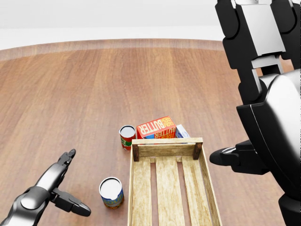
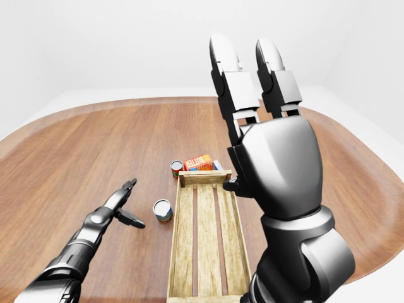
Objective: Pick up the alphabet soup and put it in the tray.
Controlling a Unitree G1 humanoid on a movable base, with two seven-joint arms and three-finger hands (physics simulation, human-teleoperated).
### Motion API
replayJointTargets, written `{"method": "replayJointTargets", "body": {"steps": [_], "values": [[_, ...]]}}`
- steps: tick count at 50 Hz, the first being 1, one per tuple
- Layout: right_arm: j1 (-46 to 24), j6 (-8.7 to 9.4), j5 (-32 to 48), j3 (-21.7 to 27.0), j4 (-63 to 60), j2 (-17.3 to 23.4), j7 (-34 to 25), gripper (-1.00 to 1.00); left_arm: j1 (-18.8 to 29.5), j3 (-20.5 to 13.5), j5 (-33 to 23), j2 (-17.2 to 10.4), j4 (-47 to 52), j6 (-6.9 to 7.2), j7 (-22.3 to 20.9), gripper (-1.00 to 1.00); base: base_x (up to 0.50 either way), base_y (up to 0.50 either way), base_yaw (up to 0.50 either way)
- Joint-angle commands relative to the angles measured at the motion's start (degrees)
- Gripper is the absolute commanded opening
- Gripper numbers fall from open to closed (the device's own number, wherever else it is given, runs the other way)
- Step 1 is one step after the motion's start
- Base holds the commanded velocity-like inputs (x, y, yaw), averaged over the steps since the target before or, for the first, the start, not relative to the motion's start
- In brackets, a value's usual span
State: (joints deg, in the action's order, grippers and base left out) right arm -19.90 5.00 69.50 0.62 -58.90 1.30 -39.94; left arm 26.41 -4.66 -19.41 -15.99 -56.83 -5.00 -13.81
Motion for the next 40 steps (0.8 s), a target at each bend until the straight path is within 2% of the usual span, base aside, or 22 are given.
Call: {"method": "replayJointTargets", "body": {"steps": [1,8,26,40], "values": [[0.5,0.00,-0.8,-0.4,0.7,-0.2,0.4,1.00,2.0,0.5,2.2,0.9,-7.1,0.00,0.5,1.00,0.00,0.00,0.00],[0.6,0.00,-1.1,-0.7,0.9,-0.3,0.9,1.00,2.0,1.1,2.3,2.4,-5.8,0.00,0.2,1.00,0.00,0.00,0.00],[1.7,0.00,-4.0,-1.0,2.8,-0.5,4.2,1.00,4.1,1.4,3.1,3.4,-10.8,0.00,0.0,1.00,0.00,0.00,0.00],[1.0,0.00,-3.2,-1.2,1.8,-0.3,3.0,1.00,5.3,2.0,2.4,4.4,-11.3,0.00,-0.9,1.00,0.00,0.00,0.00]]}}
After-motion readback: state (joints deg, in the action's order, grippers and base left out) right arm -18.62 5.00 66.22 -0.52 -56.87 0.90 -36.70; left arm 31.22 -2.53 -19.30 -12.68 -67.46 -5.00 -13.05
